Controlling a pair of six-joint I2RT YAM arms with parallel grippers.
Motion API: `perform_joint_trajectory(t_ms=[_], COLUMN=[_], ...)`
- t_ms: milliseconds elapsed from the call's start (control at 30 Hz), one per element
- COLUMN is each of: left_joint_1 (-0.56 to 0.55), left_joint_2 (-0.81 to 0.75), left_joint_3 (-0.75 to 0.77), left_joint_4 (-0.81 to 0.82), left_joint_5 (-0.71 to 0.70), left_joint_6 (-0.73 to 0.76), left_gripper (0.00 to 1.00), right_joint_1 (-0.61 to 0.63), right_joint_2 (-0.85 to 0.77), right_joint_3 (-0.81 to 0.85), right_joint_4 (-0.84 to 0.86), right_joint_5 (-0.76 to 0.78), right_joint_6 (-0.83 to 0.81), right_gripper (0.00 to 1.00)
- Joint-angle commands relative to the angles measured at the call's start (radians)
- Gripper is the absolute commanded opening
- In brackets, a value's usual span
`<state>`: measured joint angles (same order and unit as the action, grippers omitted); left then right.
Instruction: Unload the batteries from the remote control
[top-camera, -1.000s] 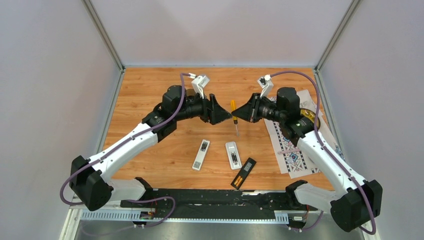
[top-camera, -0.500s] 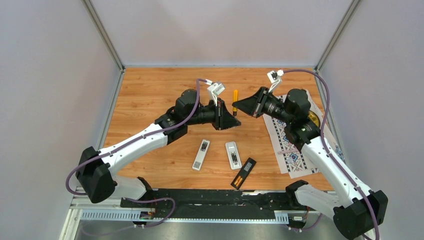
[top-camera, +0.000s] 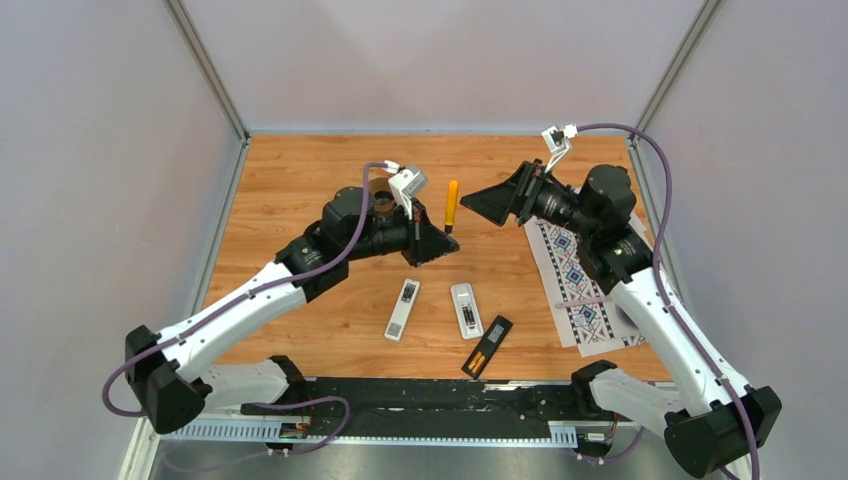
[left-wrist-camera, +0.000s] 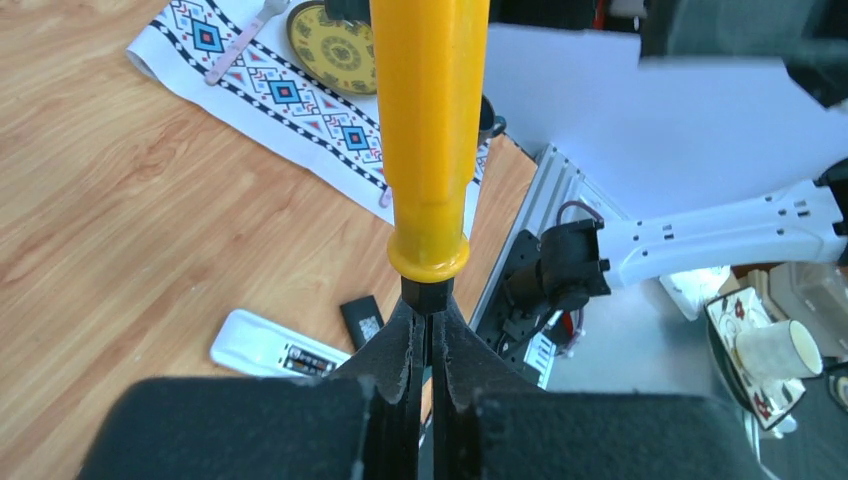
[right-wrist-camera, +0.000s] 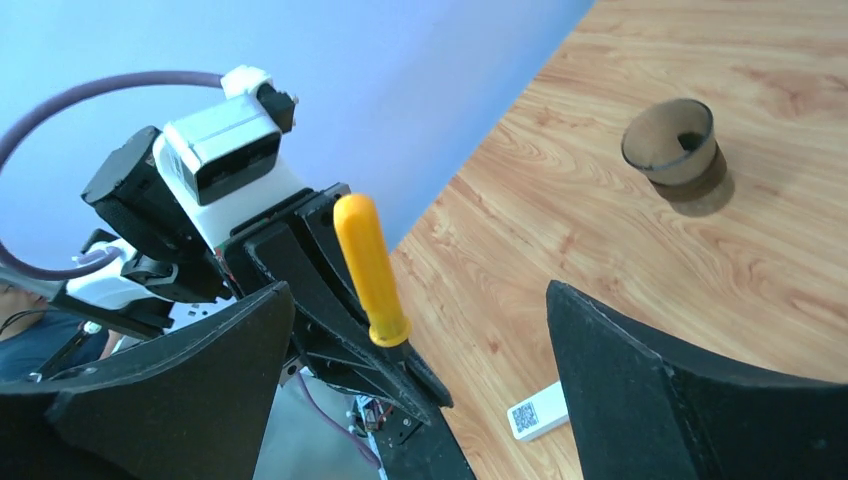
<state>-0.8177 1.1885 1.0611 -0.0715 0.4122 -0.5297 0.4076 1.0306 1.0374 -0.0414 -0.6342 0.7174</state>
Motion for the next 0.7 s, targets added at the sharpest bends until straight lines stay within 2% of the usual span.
perform_joint_trajectory(t_ms=[0, 167, 300, 367, 500, 567, 600, 667], left_joint_1=[-0.001, -0.003, -0.003, -0.003, -0.003, -0.005, -0.005, -0.005], left_joint_2=[-0.096, -0.153, -0.173, -0.175, -0.168, -0.164, -0.164, -0.165], left_joint_3=[-0.001, -0.029, -0.032, -0.029, -0.026, -0.024, -0.024, -0.029], left_joint_4=[-0.109, -0.134, -0.142, -0.143, -0.148, -0.146, -0.146, -0.145], left_joint_5=[-0.023, 0.0, 0.014, 0.027, 0.034, 0.045, 0.045, 0.046], left_joint_6=[0.097, 0.106, 0.103, 0.103, 0.103, 0.102, 0.102, 0.102], left_gripper=[0.0, 0.0, 0.0, 0.0, 0.0, 0.0, 0.0, 0.0], right_joint_1=[-0.009, 0.003, 0.046, 0.069, 0.095, 0.106, 0.106, 0.108], right_joint_2=[0.034, 0.097, 0.121, 0.131, 0.147, 0.166, 0.175, 0.181], right_joint_3=[0.096, 0.102, 0.118, 0.124, 0.144, 0.162, 0.167, 0.168], right_joint_4=[0.017, 0.167, 0.178, 0.181, 0.179, 0.166, 0.153, 0.155], right_joint_5=[-0.119, -0.28, -0.302, -0.297, -0.295, -0.303, -0.303, -0.302], right_joint_6=[0.007, 0.077, 0.073, 0.071, 0.062, 0.056, 0.059, 0.06], right_gripper=[1.0, 1.0, 0.99, 0.9, 0.8, 0.66, 0.53, 0.43])
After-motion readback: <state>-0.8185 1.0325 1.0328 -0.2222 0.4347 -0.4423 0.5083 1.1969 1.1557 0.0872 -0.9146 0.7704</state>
